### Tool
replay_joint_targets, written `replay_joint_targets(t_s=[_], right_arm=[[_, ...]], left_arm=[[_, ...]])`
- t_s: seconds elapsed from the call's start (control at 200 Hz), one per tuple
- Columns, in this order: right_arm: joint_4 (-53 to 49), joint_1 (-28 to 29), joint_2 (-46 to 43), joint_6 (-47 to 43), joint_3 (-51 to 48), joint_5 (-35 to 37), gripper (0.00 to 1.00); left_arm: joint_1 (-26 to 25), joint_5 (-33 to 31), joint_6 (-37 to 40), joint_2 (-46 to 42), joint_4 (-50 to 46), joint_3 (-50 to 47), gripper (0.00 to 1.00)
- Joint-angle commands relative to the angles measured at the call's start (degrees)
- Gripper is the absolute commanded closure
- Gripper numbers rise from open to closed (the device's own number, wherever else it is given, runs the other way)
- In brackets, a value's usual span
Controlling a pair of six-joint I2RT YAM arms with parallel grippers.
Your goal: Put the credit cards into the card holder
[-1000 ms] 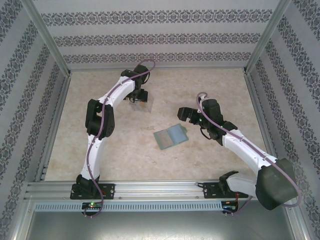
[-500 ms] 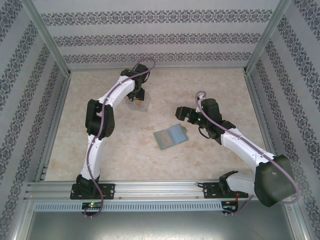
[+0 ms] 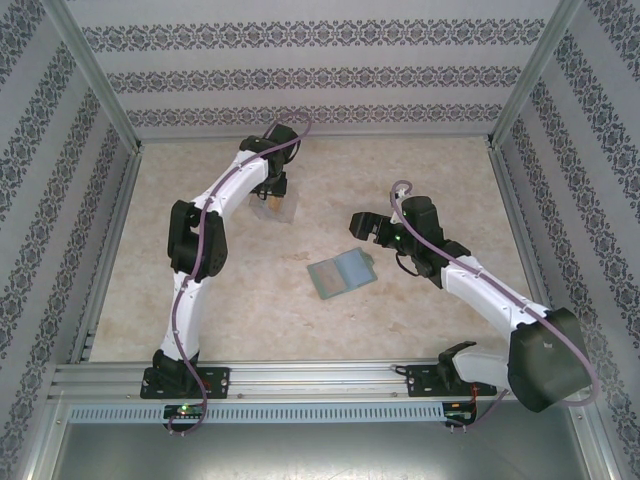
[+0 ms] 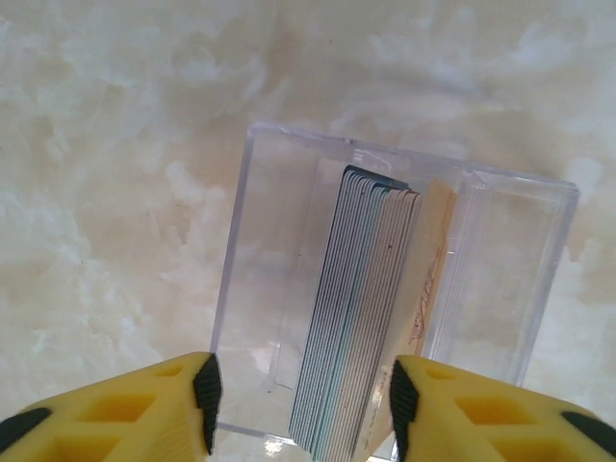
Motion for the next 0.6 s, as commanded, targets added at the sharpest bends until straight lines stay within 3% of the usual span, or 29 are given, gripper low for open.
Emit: replay_joint_targets(t_s=[0.0, 0.125, 0.195, 0.255, 0.6], right_arm=[[0.72, -0.73, 0.74, 0.92, 2.4, -1.64, 0.02], [0.65, -0.75, 0.7, 1.17, 3.04, -2.42, 0.02], [0.5, -0.71, 0.43, 1.16, 3.22, -2.49, 0.02], [0.43, -0.86, 0.34, 1.04, 3.13, -2.48, 0.02], [0.45, -1.1, -0.38, 1.14, 2.17, -2.36, 0.02]], left_arm=[[-0.5, -0.4, 0.52, -2.28, 0.79, -0.57, 0.52], [-0.56, 0.34, 0.42, -1.93, 0.68, -0.57, 0.51], [-0.52, 1.84, 0.48, -1.81, 0.52, -0.66, 0.3], [-0.53, 2.41, 0.52, -1.84, 0.59, -0.92, 0.23], [-0.54, 1.03, 1.25, 2.09, -1.66, 1.7, 0.25]])
